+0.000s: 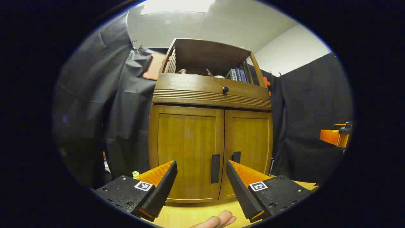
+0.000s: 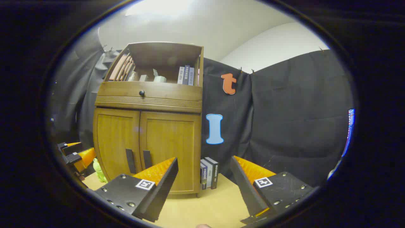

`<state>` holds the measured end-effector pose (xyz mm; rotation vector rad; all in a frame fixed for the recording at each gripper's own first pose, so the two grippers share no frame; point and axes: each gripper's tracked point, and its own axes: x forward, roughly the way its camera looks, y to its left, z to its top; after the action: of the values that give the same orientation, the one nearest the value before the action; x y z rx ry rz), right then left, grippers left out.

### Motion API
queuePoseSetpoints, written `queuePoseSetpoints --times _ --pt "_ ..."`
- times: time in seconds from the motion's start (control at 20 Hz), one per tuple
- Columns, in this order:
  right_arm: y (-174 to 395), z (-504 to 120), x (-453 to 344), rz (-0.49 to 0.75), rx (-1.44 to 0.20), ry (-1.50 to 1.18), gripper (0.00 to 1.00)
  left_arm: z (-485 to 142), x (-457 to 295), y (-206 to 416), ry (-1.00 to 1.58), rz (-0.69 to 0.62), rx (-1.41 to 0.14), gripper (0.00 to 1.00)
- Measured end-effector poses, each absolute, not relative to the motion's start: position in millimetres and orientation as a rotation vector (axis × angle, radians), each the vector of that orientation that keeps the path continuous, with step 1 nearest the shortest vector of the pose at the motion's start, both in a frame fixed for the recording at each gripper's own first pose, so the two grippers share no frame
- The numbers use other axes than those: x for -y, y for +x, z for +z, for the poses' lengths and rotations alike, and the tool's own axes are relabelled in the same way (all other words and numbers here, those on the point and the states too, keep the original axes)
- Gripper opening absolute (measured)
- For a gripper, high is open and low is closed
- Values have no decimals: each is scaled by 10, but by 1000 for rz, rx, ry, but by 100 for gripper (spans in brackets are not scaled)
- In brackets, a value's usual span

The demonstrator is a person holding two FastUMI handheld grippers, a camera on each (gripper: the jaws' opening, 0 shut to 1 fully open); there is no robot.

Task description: Open the right door of the double-door shoe cabinet with the right hand, and open the left door with the left hand.

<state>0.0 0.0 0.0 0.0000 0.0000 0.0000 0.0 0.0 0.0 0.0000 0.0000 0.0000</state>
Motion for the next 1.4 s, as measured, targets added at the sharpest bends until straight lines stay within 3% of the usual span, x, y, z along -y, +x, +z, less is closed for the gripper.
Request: queuePoseSetpoints --times 0.1,0.2,0.4,0.6,0.7,0.75,0.8,1.0,1.05,1.1,1.15,1.25,1.3,1.35,1.4 --pt "-20 15 -76 19 17 35 99 -40 18 -16 15 -29 -13 91" --pt "-22 -12 -190 22 13 40 94 -14 0 -25 15 -48 -7 91" --pt "-37 0 -269 9 10 -29 99 41 -173 -31 -6 -34 4 95" --pt "-89 89 -260 -5 43 -62 99 47 -155 -63 -7 -63 0 91" --pt "-87 84 -247 -11 41 -48 94 53 -191 -66 -8 -56 -2 91" --pt "-80 99 -247 -7 42 -29 94 62 -183 -77 -15 -60 -2 95" --pt "-78 106 -254 1 40 -8 95 70 -159 -97 -18 -65 1 91" --pt "-86 67 -290 58 23 25 94 110 -187 -120 -16 -64 11 91" --pt "-85 54 -280 65 22 14 98 115 -192 -130 -15 -60 13 91" --pt "-88 45 -269 67 22 -1 99 122 -202 -135 -14 -59 15 95" --pt "-82 21 -279 72 20 -16 99 130 -211 -129 -15 -57 17 91" --pt "-102 -21 -339 89 14 -47 99 151 -269 -120 -12 -34 26 95" --pt "-100 -38 -367 94 11 -60 99 157 -294 -113 -10 -25 28 91" --pt "-91 -56 -392 100 8 -71 94 143 -296 -99 -11 -22 25 95" --pt "-84 -68 -425 107 5 -80 99 131 -296 -93 -11 -22 21 91"
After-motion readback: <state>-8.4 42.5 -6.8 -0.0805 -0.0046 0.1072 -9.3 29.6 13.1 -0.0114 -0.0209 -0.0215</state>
